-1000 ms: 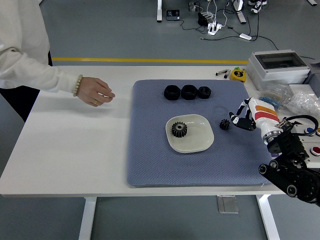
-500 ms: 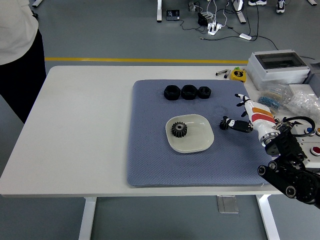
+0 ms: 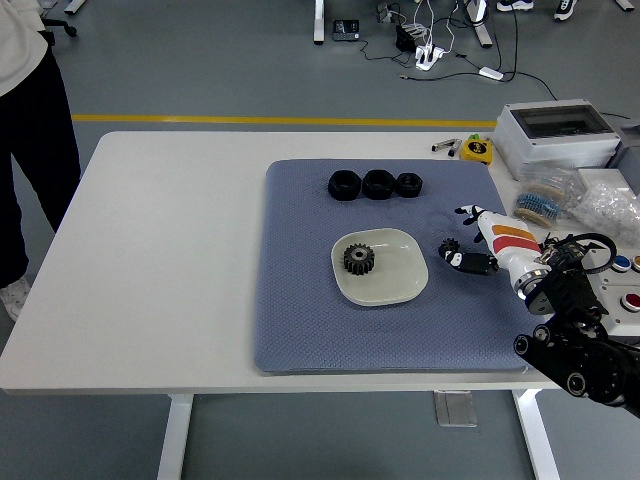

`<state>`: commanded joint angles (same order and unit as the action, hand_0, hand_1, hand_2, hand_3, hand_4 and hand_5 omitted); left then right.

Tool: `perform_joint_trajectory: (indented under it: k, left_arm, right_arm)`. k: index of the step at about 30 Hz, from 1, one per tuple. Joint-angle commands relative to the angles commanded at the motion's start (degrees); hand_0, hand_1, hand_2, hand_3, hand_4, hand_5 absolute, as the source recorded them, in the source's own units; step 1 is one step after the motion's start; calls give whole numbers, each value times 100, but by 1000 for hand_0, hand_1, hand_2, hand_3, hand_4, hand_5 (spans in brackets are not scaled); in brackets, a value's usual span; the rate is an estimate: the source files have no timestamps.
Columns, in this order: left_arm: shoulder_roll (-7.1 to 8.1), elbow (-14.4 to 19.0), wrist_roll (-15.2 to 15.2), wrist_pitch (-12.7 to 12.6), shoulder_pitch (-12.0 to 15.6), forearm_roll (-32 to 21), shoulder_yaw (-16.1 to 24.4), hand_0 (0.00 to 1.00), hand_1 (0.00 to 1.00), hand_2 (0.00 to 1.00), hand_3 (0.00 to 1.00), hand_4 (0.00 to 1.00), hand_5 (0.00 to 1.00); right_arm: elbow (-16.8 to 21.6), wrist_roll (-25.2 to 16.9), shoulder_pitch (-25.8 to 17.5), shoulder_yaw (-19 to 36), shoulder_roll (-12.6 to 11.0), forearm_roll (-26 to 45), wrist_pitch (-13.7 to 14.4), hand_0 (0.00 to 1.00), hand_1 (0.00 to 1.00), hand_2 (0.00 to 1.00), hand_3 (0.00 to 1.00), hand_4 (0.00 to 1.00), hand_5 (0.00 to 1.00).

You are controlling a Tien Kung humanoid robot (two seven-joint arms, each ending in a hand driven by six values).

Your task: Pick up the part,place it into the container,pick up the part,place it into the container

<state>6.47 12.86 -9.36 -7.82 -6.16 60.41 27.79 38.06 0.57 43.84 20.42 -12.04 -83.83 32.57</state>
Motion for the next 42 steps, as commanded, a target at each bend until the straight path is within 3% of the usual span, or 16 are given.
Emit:
perform_joint_trajectory:
  k: [23,24,29,30,42]
  left_arm:
    - [7,12,-7,-1,-37,-2,-31,690,700,737,642,665,657]
    - [7,14,-8,1,-40,0,-30,690,701,737,641,664,656]
    - [7,18,-17,10,-48,24,-22,690,701,737,641,664,656]
    - [9,19,-15,7,-47,11,-32,691,701,738,642,664,657]
    - [10,23,-9,4,-48,-22,-59,690,700,738,642,666,660]
  right_arm:
    - [-302,4,65,-354,209,222,-17,300,463,610,722,800,485]
    - [-316,0,59,-373,213,224,-14,286,436,554,662,778,471]
    - [-362,-1,53,-417,231,246,-19,286,436,554,662,778,471]
    - [-354,0,52,-409,224,229,-46,264,417,513,583,761,469]
    - [-338,-30,29,-385,202,181,-116,212,367,475,521,747,474]
